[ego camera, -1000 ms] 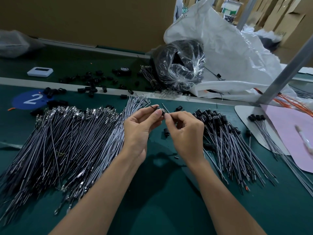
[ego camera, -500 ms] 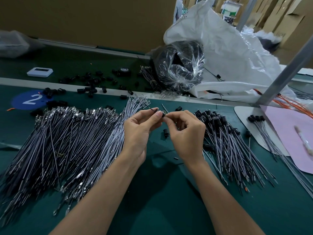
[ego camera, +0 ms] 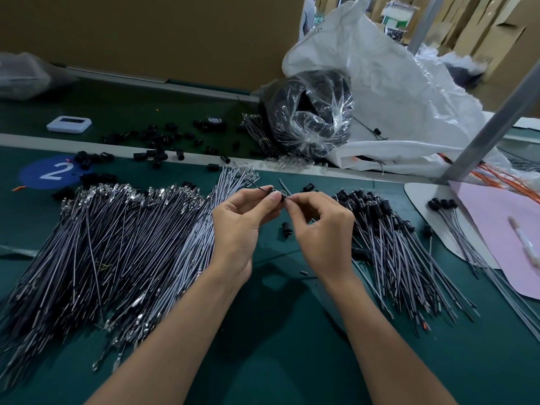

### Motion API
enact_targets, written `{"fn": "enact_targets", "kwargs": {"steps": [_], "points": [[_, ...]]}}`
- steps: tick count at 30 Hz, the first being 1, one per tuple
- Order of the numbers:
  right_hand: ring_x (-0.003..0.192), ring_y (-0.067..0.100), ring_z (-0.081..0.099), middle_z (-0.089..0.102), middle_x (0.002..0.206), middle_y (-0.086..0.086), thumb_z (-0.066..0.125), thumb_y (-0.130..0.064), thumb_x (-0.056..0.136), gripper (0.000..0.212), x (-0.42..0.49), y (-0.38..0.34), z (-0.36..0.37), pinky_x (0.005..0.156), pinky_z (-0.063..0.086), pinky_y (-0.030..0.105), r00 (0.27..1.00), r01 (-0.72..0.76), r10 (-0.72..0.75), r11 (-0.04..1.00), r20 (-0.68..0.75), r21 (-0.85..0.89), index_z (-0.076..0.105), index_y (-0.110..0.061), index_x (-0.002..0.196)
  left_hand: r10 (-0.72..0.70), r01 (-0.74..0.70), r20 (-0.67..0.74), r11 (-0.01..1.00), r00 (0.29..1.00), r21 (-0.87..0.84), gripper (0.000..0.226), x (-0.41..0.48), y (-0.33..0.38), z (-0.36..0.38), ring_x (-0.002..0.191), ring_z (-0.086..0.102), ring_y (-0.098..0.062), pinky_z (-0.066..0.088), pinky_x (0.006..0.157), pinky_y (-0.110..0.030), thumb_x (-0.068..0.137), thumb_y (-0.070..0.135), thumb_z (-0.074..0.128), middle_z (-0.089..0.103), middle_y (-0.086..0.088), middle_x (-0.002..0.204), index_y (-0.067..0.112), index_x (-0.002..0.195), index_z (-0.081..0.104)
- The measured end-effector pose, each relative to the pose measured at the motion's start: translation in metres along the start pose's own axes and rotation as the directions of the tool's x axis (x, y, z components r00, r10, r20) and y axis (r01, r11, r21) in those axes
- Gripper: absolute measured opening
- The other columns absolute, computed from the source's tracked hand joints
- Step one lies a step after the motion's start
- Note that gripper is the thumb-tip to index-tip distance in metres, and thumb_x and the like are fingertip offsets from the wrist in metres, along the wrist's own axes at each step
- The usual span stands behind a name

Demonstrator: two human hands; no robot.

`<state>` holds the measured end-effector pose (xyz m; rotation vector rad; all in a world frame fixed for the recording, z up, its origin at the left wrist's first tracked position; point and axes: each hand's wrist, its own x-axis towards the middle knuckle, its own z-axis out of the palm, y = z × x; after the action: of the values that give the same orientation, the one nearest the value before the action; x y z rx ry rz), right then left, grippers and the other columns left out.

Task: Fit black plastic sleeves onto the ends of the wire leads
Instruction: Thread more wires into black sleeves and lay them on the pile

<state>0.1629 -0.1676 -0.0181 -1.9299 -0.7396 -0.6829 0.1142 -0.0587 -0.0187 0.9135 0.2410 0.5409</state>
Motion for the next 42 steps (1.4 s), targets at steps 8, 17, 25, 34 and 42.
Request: {"fn": "enact_targets", "kwargs": {"steps": [8, 17, 25, 34, 42], "points": [[0.067, 0.008, 0.060, 0.070, 0.077, 0.004, 0.074, 0.000, 0.082, 0.004, -0.0021, 0.0048, -0.0031, 0.066, 0.047, 0.012, 0.999, 0.045, -0.045, 0.999, 0.000, -0.002, 0.073, -0.004, 0.081, 0.049, -0.047, -0.008, 0.987, 0.999, 0.152, 0.013, -0.0016, -0.0016, 0.0010, 0.076, 0.073, -0.022, 0.059, 0.073, -0.028, 0.075, -0.002, 0.077, 0.076, -0.009, 0.080, 0.009, 0.078, 0.073], [0.068, 0.006, 0.062, 0.070, 0.079, 0.000, 0.072, -0.003, 0.083, 0.006, -0.0007, 0.0010, -0.0010, 0.068, 0.049, 0.013, 1.000, 0.025, -0.025, 0.999, 0.012, 0.028, 0.075, -0.006, 0.087, 0.074, -0.070, -0.033, 0.991, 0.997, 0.114, 0.012, 0.0003, -0.0008, -0.0003, 0.075, 0.074, -0.023, 0.059, 0.072, -0.027, 0.077, -0.004, 0.075, 0.075, -0.011, 0.079, 0.007, 0.081, 0.071], [0.063, 0.006, 0.057, 0.069, 0.074, 0.002, 0.073, -0.003, 0.082, 0.003, -0.0005, 0.0033, -0.0021, 0.065, 0.045, 0.009, 0.999, 0.030, -0.030, 0.999, 0.017, -0.023, 0.073, -0.005, 0.081, 0.081, -0.078, -0.022, 0.990, 0.996, 0.116, 0.016, -0.0017, -0.0015, 0.0002, 0.076, 0.074, -0.026, 0.060, 0.073, -0.030, 0.077, -0.004, 0.076, 0.075, -0.010, 0.079, 0.011, 0.075, 0.072], [0.065, 0.009, 0.057, 0.069, 0.077, 0.005, 0.072, -0.003, 0.083, 0.002, -0.0005, 0.0070, -0.0027, 0.066, 0.044, 0.011, 0.998, 0.044, -0.044, 0.999, 0.040, -0.021, 0.072, -0.004, 0.084, 0.092, -0.088, -0.013, 0.982, 0.996, 0.169, 0.015, -0.0043, -0.0009, 0.0029, 0.077, 0.074, -0.025, 0.060, 0.072, -0.029, 0.076, -0.007, 0.076, 0.075, -0.012, 0.078, 0.006, 0.079, 0.070], [0.068, 0.007, 0.060, 0.068, 0.077, -0.002, 0.070, -0.005, 0.085, 0.003, -0.0013, 0.0028, 0.0002, 0.067, 0.048, 0.014, 0.999, -0.013, 0.015, 0.998, -0.032, 0.059, 0.072, -0.006, 0.084, 0.020, -0.019, -0.012, 0.999, 1.000, 0.050, 0.011, -0.0058, 0.0004, 0.0047, 0.076, 0.074, -0.026, 0.060, 0.073, -0.029, 0.080, -0.007, 0.071, 0.075, -0.015, 0.081, 0.001, 0.086, 0.068]]}}
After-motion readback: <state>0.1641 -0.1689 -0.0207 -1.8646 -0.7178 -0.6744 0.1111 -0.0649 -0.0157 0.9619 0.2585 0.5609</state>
